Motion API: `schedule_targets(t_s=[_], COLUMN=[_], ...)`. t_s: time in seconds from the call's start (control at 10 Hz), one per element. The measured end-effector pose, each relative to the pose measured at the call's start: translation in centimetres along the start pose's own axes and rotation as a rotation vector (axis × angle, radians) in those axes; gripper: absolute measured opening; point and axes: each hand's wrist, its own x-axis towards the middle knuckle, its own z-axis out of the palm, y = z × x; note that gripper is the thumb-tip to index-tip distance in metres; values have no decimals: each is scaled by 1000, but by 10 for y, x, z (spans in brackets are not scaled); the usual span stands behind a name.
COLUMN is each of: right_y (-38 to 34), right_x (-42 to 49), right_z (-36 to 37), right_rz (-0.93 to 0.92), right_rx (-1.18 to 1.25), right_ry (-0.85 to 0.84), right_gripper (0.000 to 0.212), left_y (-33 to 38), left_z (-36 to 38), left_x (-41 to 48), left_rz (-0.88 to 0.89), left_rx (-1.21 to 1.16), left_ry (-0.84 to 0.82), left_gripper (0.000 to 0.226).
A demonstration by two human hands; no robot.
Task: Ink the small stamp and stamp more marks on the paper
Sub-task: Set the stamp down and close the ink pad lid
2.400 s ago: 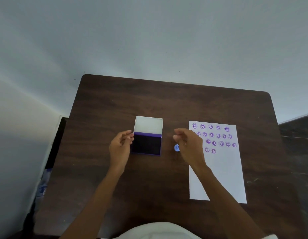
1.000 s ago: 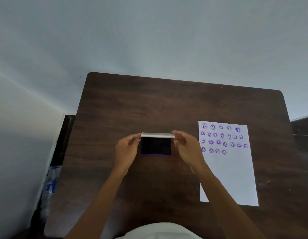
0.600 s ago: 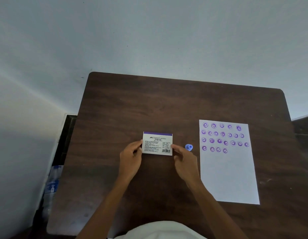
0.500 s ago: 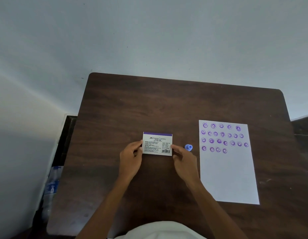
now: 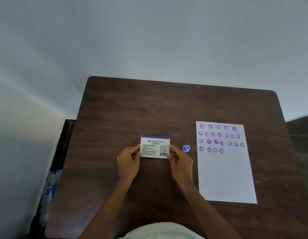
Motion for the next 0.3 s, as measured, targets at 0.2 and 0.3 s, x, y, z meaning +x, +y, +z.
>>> schedule_targets(t_s=[0.2, 0.3], right_y=[0, 4], right_x=[1, -3], right_z=[-7, -15], right_rz=[-31, -19], right_rx=[-17, -9], right_ry=[-27, 26], right_gripper=[41, 39], left_y=[0, 4], left_z=[-2, -2], left_x=[-1, -9], left_rz=[14, -16], left_rx=[21, -4], left_ry=[-11, 77], left_gripper=[29, 29])
